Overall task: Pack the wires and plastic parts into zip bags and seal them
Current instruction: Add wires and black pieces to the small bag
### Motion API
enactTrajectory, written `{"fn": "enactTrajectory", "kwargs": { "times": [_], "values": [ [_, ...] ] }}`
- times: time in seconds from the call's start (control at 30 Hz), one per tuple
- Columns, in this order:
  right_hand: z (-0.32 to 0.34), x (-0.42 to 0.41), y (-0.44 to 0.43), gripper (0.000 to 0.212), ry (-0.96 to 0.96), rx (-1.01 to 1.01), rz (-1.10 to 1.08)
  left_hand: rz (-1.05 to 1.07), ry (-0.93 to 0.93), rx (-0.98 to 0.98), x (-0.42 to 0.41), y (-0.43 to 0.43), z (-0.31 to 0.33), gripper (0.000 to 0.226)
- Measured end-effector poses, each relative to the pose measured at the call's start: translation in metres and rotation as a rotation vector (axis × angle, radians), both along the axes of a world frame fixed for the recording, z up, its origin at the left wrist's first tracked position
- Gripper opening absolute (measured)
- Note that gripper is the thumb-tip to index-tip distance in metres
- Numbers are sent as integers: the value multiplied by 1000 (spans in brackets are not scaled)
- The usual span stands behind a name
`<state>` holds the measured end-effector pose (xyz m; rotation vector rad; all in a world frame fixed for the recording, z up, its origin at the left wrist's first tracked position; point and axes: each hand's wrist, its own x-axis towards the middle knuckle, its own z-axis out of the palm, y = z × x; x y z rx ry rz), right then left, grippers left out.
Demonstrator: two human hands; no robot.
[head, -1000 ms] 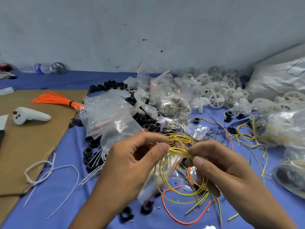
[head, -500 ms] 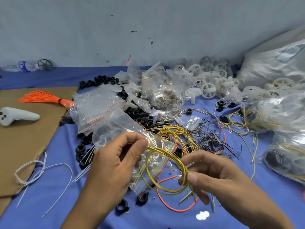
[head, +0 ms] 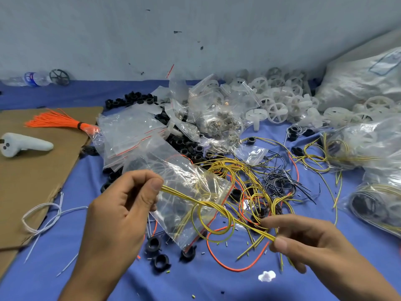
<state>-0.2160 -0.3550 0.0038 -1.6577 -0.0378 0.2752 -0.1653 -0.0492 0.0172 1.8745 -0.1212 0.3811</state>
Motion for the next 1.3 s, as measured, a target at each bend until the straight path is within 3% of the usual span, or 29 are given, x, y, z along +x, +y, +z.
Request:
{"fn": "enactTrajectory", "kwargs": {
  "times": [0.07,0.2,0.33,0.4,0.53,0.57,0.63,0.73,0.87,0.93,1.0,1.1,1.17,1.27,1.3],
  "values": [
    [2,-4,-5,33,41,-47,30,-23,11,-10,-5,-6,-1,24],
    [1,-12,-1,38,45,-129,152,-97,10,-85,-17,-33,-8,16],
    [0,-18,10,26,-15,-127,85,-183,69,-92,-23,-55,-23,19],
    [-3,-20,-2,21,-21,-148,16,-167,61,33,-24,-57,-37,27],
    [-17,-26,-35,28,60,-212,-170,-98,-36,570,-19,-57,-69,75],
    [-21,-26,-37,28,80,-223,-169,-83,-60,665,-16,-57,-75,80],
    [-26,-22,-36,19,104,-265,-138,-37,-104,751,-9,-56,-80,66],
    [-29,-8,-17,28,63,-388,-19,6,-131,720,-3,-52,-74,41],
    [-27,20,32,27,-48,-501,144,-164,-169,739,-17,-55,-64,39],
    [-26,31,62,25,-35,-379,159,-262,-180,686,-25,-56,-59,38],
    [-29,35,90,35,21,-178,158,-313,-166,612,-29,-53,-52,39],
    [-37,35,113,23,76,118,52,-310,-173,554,-29,-42,-38,39],
    [-30,34,130,31,61,231,95,-323,-161,530,-31,-36,-30,39],
    [-37,18,151,42,-17,91,116,-333,-185,478,-36,-31,-18,39],
    [-20,21,156,41,43,-49,-46,-322,-210,497,-36,-30,-15,41]
  ]
}}
